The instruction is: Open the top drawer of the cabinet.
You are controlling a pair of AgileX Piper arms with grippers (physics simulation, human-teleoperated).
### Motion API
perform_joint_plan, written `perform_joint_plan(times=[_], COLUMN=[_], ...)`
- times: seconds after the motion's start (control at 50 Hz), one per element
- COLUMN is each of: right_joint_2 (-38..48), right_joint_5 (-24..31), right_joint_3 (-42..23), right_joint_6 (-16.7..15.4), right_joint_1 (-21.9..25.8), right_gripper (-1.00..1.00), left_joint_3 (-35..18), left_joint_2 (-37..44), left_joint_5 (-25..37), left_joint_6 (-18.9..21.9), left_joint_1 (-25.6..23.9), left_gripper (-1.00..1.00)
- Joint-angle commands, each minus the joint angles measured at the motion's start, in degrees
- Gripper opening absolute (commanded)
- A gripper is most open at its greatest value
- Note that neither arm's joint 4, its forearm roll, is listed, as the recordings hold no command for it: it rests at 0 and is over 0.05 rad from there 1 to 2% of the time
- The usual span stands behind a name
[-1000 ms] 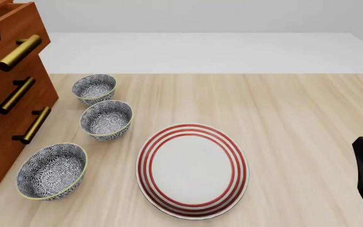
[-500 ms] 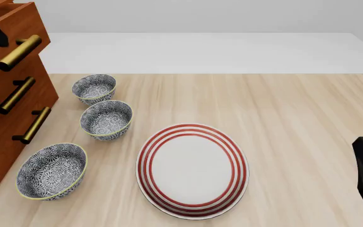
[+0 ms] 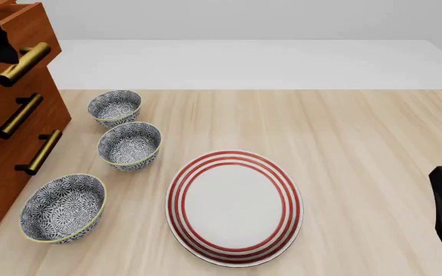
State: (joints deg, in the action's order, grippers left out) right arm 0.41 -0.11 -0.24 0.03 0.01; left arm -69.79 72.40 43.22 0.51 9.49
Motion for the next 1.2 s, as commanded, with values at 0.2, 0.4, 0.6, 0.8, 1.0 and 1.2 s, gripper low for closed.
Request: perform_joint_plan(times=[0.2,0.4,0.6,0.8,1.0,1.2], right_joint_2=[0.00,0.00,0.00,0.00,0.01,0.00], right_joint_5=[0.00,0.00,0.00,0.00,0.00,0.00], right_joint_3=[0.00,0.00,0.00,0.00,0.00,0.00], right_joint_6=[0.01,0.00,-0.01,0.00,0.00,0.00], right_joint_1=[0.00,0.00,0.00,0.00,0.01,0.00], right_gripper=[1.00,1.00,1.00,1.00,1.00,1.00], left_joint_3=[0.79,0.24,-0.40,-0.34,0.09,0.59], left_joint_2=[1.10,1.41,2.02,2.77,2.84,2.96], left_joint_5=[0.16,0.64,0.95,0.80,0.70,0.42], left_joint_6=[-1.02,-1.02,-0.63,-0.42,-0.99,-1.11], left_joint_1=[-0.61,-0.97,-1.14,-1.33,-2.28,-3.12], left_gripper=[1.00,1.00,1.00,1.00,1.00,1.00])
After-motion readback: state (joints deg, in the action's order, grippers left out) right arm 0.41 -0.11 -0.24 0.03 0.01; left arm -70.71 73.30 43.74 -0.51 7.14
